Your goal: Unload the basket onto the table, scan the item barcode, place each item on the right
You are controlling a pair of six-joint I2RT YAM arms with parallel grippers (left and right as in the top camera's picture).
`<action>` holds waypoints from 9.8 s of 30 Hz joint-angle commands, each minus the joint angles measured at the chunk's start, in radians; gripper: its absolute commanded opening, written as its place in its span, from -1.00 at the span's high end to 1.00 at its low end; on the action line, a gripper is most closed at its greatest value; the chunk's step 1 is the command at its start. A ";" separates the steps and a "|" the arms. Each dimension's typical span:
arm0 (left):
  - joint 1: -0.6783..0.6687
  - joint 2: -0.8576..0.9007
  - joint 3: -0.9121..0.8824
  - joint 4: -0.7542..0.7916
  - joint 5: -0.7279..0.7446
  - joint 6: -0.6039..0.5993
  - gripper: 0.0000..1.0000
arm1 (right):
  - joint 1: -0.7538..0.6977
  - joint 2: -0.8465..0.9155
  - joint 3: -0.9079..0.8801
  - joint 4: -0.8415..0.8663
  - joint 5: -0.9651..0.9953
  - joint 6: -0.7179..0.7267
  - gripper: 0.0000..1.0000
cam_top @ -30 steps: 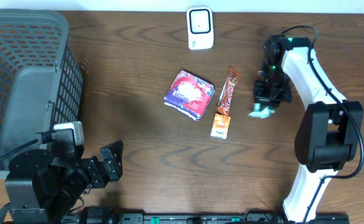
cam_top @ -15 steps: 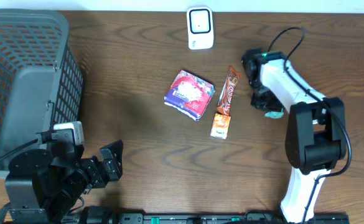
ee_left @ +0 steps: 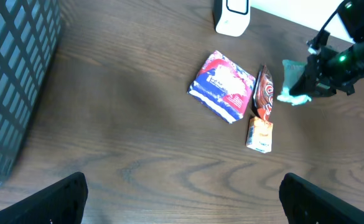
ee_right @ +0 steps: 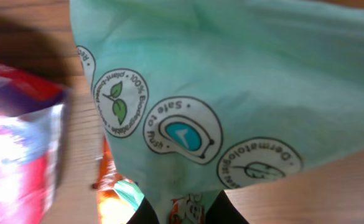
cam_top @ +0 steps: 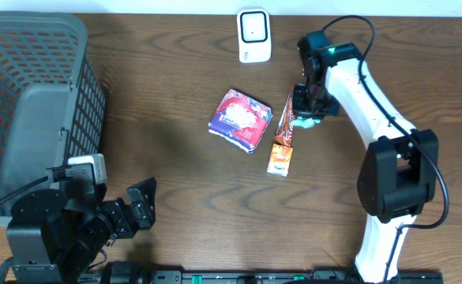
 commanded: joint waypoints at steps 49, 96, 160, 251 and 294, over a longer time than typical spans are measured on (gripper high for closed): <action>0.004 0.001 0.015 0.000 0.015 0.002 -0.96 | -0.064 0.007 0.013 -0.012 -0.003 -0.003 0.10; 0.004 0.001 0.015 0.000 0.015 0.002 -0.95 | 0.044 0.279 0.138 -0.268 0.270 0.061 0.06; 0.004 0.001 0.015 0.000 0.015 0.002 -0.96 | -0.419 0.280 0.039 -0.351 -0.971 -0.881 0.91; 0.004 0.001 0.015 0.000 0.015 0.002 -0.96 | -0.151 0.272 0.348 -0.334 0.359 0.056 -0.73; 0.004 0.001 0.015 0.000 0.015 0.002 -0.96 | -0.691 0.272 -0.015 0.013 -0.666 -0.527 -0.14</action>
